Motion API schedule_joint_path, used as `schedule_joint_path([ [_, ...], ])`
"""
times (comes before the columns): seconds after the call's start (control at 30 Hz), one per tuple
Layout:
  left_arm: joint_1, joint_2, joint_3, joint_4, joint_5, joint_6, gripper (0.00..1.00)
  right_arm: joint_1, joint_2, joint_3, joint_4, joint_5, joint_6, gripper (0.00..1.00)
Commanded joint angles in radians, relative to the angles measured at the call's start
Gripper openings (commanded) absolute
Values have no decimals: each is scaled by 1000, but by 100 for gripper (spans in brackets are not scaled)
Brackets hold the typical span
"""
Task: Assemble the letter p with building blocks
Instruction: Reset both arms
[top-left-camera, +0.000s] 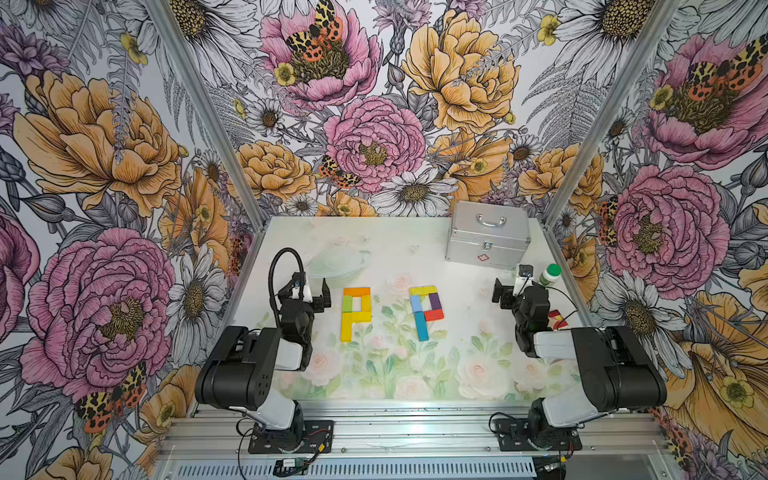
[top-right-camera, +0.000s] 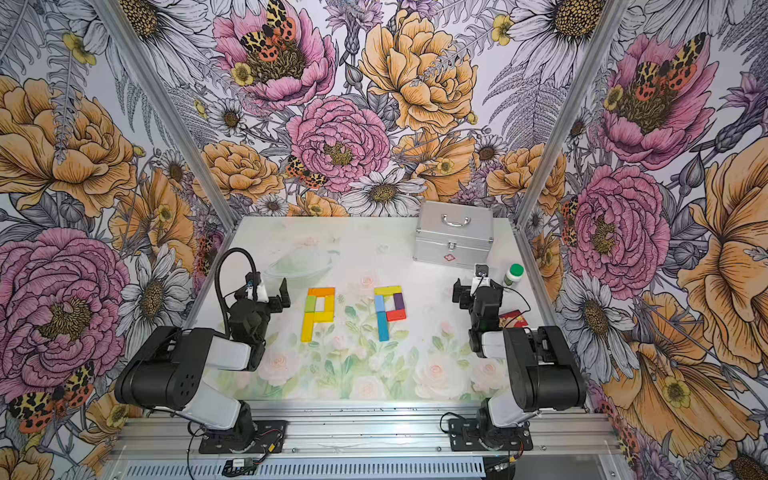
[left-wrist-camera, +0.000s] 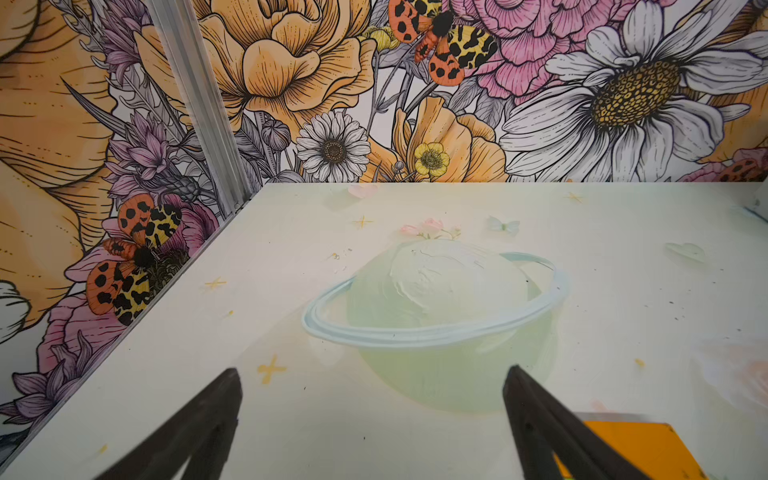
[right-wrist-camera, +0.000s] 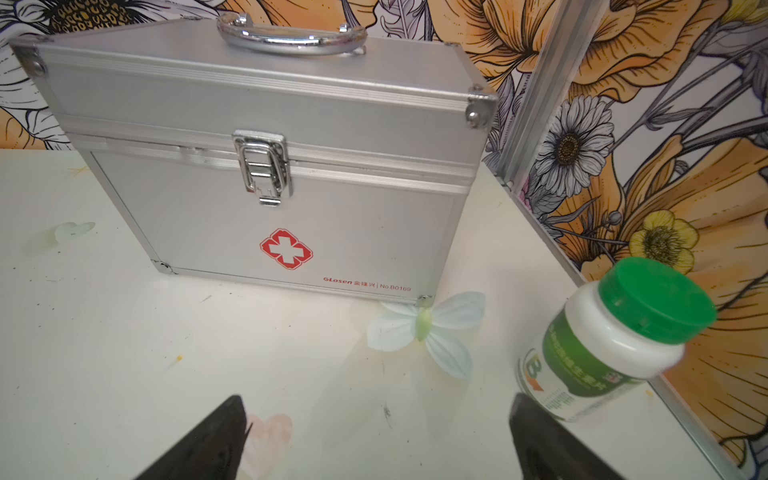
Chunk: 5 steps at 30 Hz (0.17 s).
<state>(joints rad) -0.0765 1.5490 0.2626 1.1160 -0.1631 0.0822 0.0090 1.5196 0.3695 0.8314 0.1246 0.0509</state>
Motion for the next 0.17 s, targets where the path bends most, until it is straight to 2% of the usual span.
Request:
schedule_joint_path([
  [0.0, -3, 2, -5, 48, 2, 15, 99, -4, 8, 26, 5, -19, 2, 99],
  [0.13, -3, 2, -4, 47, 3, 16, 99, -7, 6, 26, 2, -26, 3, 99],
])
